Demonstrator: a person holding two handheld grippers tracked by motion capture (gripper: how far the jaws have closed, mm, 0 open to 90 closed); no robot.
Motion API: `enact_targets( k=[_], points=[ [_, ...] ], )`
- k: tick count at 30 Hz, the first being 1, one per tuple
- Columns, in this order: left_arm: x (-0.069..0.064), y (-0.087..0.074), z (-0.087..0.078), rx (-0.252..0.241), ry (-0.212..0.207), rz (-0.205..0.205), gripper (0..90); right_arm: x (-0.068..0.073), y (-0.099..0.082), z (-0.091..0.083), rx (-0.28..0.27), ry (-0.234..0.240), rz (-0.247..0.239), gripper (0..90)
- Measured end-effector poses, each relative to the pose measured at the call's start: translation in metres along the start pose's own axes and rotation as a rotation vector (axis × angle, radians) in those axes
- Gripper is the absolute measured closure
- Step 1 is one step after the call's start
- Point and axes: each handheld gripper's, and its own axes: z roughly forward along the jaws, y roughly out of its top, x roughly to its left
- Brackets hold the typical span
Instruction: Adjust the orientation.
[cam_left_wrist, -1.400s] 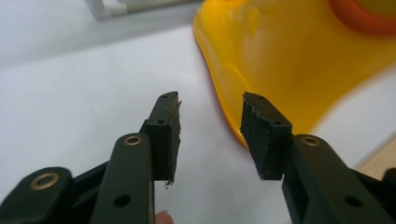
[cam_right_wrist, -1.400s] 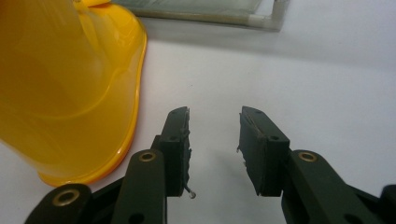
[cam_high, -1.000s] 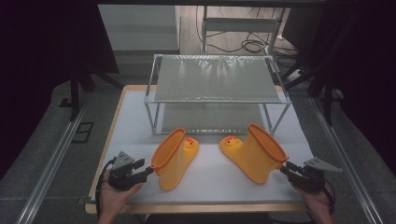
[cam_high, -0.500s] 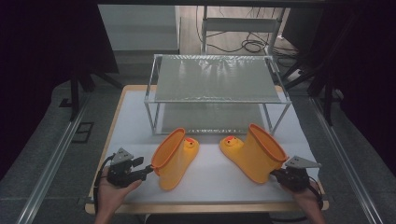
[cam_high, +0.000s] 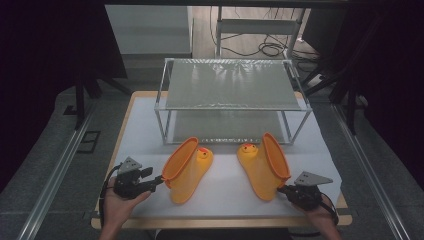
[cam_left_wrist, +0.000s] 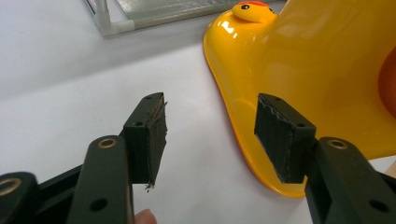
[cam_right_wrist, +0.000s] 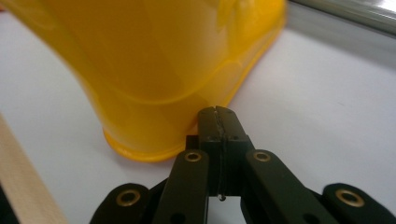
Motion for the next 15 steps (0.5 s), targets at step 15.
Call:
enact_targets(
  k=[15],
  points=[
    [0.002, 0.013, -0.004, 0.011, 0.011, -0.003, 43.8, 0.032, 0.025, 0.035, 0.029, 0.124, -0.120, 89.3]
  ],
)
